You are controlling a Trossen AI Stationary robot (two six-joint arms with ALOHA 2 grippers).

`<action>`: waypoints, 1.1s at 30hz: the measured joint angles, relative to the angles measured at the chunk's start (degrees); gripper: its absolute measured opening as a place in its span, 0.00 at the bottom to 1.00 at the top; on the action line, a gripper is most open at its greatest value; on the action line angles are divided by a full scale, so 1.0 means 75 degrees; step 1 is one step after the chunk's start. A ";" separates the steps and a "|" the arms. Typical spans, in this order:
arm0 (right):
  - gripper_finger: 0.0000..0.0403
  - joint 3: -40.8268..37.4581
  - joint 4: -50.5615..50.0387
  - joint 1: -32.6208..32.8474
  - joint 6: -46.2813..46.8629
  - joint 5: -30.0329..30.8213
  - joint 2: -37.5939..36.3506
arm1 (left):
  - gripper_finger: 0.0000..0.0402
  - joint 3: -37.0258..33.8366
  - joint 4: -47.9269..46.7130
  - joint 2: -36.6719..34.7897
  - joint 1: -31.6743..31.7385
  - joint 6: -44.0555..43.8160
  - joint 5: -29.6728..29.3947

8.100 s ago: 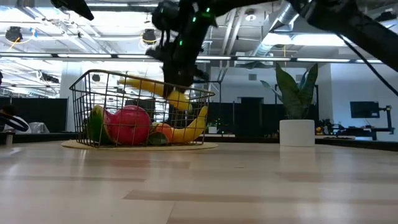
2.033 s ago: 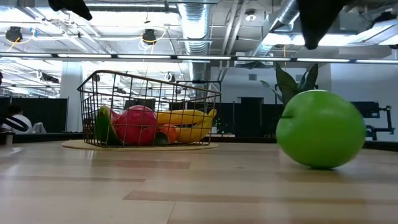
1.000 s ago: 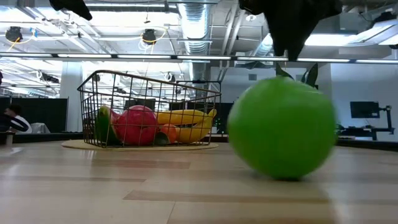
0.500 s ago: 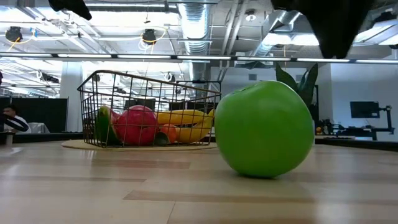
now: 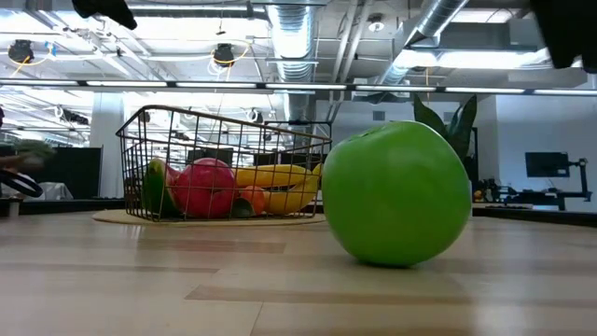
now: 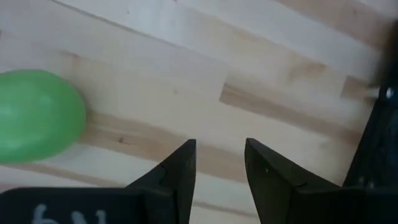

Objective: Build produce basket
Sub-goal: Put the green apple into the wire basket

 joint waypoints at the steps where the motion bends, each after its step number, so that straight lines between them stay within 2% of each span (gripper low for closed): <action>1: 0.38 0.0000 -0.0002 0.0081 0.0217 0.0000 0.0000 | 0.00 0.0000 0.0001 0.0017 0.0001 -0.0023 0.0057; 9: 0.38 0.0000 -0.0003 0.0655 0.1504 0.0000 0.0000 | 0.00 0.0000 0.0003 0.0286 0.0000 0.0005 0.0083; 17: 0.32 0.0000 0.0036 0.1015 0.2312 0.0000 0.0000 | 0.00 0.0000 0.0065 0.0914 -0.0090 0.0055 0.0876; 24: 0.20 0.0000 0.0058 0.1055 0.2252 0.0000 0.0000 | 0.00 0.0000 0.0806 0.1940 -0.1034 0.0244 0.0913; 33: 0.09 0.0000 0.0002 0.1083 0.2036 0.0004 0.0000 | 0.00 0.0003 0.2147 0.3252 -0.2325 0.0266 0.1696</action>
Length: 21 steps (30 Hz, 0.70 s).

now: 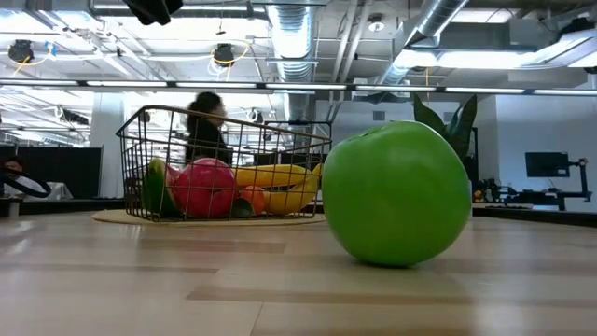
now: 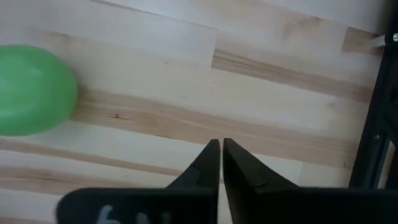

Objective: Build produce basket
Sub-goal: Put the green apple into the wire basket

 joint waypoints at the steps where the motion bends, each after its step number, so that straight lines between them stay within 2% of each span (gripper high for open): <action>1: 0.06 0.0000 -0.0006 0.0017 0.0002 0.0017 0.0000 | 0.00 0.0000 0.0098 0.0196 -0.0151 -0.0064 0.0014; 3: 0.02 0.0000 0.0009 0.0041 0.0000 0.0164 0.0000 | 0.00 0.0000 0.0437 0.0629 -0.0428 -0.0144 0.0014; 9: 0.01 0.0000 0.0139 0.0061 0.0069 0.1024 0.0000 | 0.00 0.0000 0.1916 0.2142 -0.1151 -0.0039 0.0062; 14: 0.01 -0.0064 0.0408 -0.0009 0.0064 0.1947 0.0000 | 0.00 0.0000 0.3339 0.3173 -0.1310 0.0048 0.0578; 18: 0.00 -0.0603 0.1435 -0.0122 -0.0026 0.2558 0.0000 | 0.00 0.0000 0.4257 0.3777 -0.1312 0.0060 0.0878; 21: 0.00 -0.1235 0.2496 -0.0165 -0.0089 0.2641 0.0000 | 0.00 -0.0003 0.4527 0.4057 -0.1309 0.0055 0.0873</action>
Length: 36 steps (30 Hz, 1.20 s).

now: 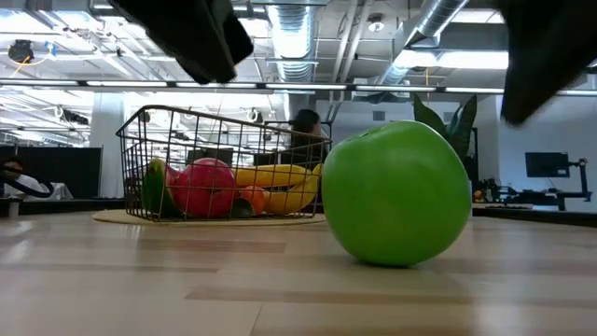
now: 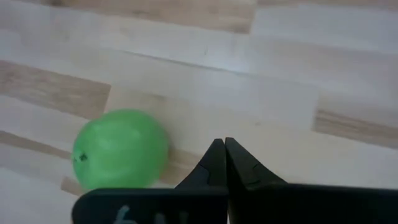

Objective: Build produce basket
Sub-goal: Put the green apple into the wire basket

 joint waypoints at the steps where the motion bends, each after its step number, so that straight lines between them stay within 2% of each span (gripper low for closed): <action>1: 0.00 -0.0241 0.0365 -0.0003 -0.0017 0.0035 0.0000 | 0.00 0.0003 0.0082 0.0071 0.0005 -0.0002 -0.0029; 6: 0.00 -0.1208 0.1930 -0.0172 -0.0165 0.0199 0.0008 | 0.00 0.0000 0.0068 0.0334 0.0115 0.0054 -0.0314; 12: 0.00 -0.1670 0.3200 -0.0461 -0.0735 0.0320 0.0009 | 0.00 -0.0006 0.0523 0.0463 0.0187 0.0121 -0.0299; 18: 0.00 -0.1658 0.3429 -0.0727 -0.1366 0.0342 0.0000 | 0.00 -0.0003 0.0795 0.0461 0.0198 0.0097 -0.0162; 24: 0.00 -0.1658 0.3418 -0.0780 -0.1411 0.0319 0.0000 | 0.00 -0.0009 0.0789 0.0624 0.0198 0.0077 -0.0130; 36: 0.00 -0.1600 0.3455 -0.0720 -0.1383 0.0164 0.0000 | 0.00 -0.0013 0.1370 0.1250 0.0219 0.0168 0.0467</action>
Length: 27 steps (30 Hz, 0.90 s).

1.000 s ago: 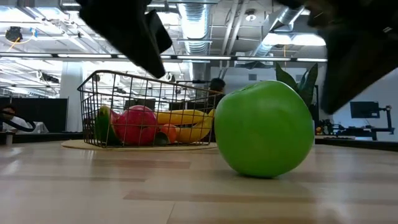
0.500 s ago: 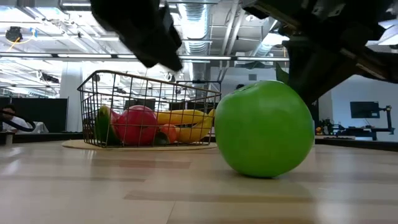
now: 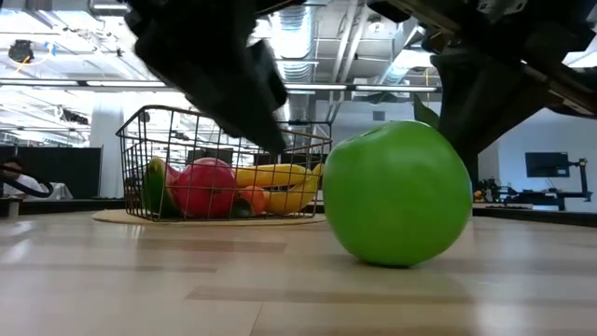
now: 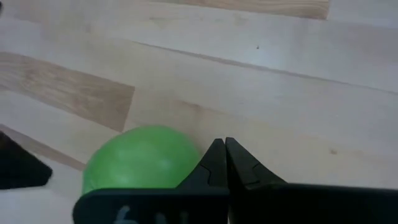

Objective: Build produce basket
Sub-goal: Put the green apple into the wire basket

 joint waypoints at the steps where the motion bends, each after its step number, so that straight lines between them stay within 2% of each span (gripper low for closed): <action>1: 0.00 0.0000 0.0013 -0.0002 0.0000 0.0000 0.0000 | 0.00 0.0001 0.0175 0.0068 0.0001 -0.0002 0.0064; 10: 0.00 0.0000 0.0215 0.0000 -0.0003 -0.0034 0.0000 | 0.00 0.0014 0.0685 0.0302 0.0042 0.0029 0.0194; 27: 0.00 0.0000 0.0199 0.0047 -0.0028 -0.0099 0.0000 | 0.00 0.0011 0.0630 0.0342 0.0325 0.0235 -0.0020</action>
